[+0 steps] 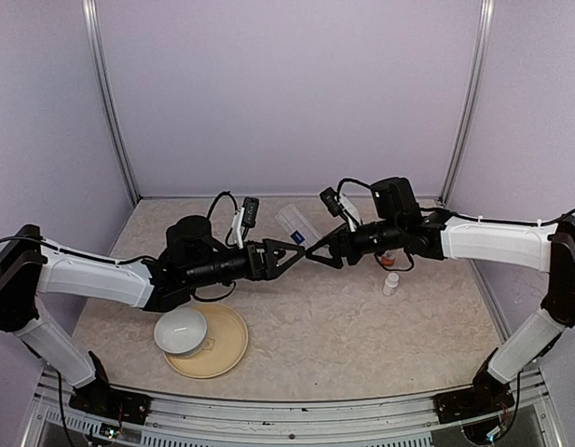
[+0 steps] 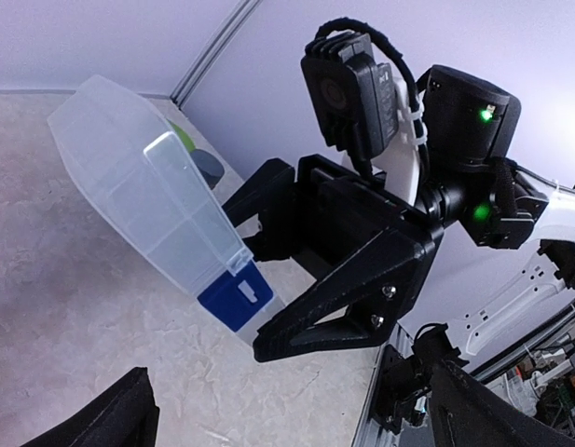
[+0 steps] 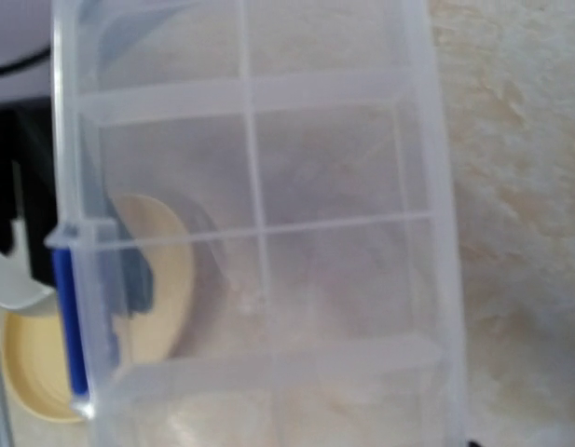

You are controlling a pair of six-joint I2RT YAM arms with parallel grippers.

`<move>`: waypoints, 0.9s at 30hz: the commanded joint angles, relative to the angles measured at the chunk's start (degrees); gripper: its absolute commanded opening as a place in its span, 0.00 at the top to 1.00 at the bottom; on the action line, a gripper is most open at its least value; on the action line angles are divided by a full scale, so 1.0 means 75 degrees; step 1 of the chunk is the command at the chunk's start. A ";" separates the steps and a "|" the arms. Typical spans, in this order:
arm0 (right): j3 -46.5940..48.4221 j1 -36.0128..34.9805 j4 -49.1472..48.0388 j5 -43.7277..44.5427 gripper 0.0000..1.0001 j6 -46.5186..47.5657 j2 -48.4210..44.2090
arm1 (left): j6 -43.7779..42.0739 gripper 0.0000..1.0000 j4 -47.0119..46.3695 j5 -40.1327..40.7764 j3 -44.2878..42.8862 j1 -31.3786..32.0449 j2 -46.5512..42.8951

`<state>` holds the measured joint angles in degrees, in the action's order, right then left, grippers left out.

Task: Sort the pills into containers
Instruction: Pick up the pill container from the center of the board, then open the lid of the pill container.

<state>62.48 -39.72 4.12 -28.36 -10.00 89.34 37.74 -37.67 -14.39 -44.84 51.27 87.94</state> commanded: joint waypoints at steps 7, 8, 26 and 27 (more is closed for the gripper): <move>-0.0673 -0.0071 -0.1446 -0.0902 0.39 -0.1014 -0.0474 | 0.0647 0.01 -0.1644 -0.0875 -0.0180 -0.0014 0.0474; -0.0694 -0.0072 -0.1462 -0.0890 0.39 -0.1027 -0.0467 | 0.0717 0.01 -0.1754 -0.0941 -0.0166 -0.0025 0.0503; -0.0957 -0.0071 -0.1809 -0.0762 0.39 -0.1158 -0.0482 | 0.1493 0.18 -0.3421 -0.1701 0.0150 -0.0173 0.0862; -0.0985 -0.0069 -0.1823 -0.0740 0.39 -0.1158 -0.0474 | 0.1509 0.19 -0.3451 -0.1712 0.0170 -0.0178 0.0855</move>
<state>56.16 -39.72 -8.03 -34.28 -18.57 86.94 48.53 -58.76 -25.10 -44.18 50.04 94.00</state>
